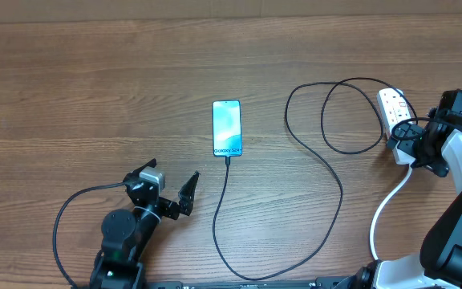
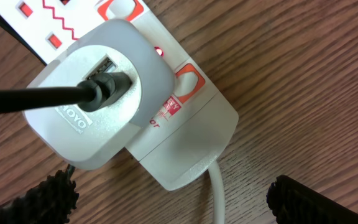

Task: Plug charger to phone and switch on socket

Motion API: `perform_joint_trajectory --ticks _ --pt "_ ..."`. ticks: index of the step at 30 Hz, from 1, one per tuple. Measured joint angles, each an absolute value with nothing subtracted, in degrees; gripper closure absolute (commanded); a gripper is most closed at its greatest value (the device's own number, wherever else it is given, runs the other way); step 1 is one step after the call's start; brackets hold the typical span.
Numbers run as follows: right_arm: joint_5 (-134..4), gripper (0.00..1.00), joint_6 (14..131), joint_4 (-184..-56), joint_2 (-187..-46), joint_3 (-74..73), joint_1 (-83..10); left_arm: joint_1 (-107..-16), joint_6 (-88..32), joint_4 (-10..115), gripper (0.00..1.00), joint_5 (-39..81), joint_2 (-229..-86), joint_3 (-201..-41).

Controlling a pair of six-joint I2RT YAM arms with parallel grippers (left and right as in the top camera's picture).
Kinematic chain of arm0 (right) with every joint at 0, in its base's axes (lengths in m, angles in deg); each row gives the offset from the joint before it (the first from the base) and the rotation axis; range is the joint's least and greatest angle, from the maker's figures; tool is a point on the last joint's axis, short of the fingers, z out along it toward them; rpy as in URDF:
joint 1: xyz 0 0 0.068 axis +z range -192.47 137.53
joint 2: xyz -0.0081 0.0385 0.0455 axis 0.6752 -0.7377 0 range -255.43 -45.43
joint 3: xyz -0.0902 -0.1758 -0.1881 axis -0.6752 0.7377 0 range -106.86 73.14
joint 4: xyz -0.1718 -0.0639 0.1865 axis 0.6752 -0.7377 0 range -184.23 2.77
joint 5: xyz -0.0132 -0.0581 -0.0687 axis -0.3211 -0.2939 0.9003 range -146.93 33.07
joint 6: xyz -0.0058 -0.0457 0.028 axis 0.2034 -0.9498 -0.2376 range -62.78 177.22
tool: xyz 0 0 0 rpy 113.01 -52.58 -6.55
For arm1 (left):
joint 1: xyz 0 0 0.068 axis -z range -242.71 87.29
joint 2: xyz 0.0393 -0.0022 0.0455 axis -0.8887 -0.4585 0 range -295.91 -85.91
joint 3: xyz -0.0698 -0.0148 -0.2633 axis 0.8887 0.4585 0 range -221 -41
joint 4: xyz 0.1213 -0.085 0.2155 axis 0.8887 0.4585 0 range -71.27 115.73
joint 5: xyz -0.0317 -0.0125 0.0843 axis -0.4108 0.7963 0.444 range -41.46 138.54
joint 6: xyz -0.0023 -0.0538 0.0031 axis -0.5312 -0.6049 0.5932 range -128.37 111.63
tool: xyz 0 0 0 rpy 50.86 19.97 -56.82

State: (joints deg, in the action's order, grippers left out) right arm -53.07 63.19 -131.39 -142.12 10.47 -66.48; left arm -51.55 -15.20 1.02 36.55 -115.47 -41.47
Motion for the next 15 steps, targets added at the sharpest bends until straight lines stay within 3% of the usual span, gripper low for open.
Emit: perform_joint_trajectory --ticks 10,15 --pt "-53.1 0.0 63.2 -131.4 -142.1 10.5 -66.5 -51.6 -14.5 20.6 0.0 42.1 -97.8 -41.5" --pt "-53.0 0.0 63.2 -131.4 -142.1 10.5 -66.5 -52.0 -14.1 22.9 0.0 45.6 -93.3 -41.5"
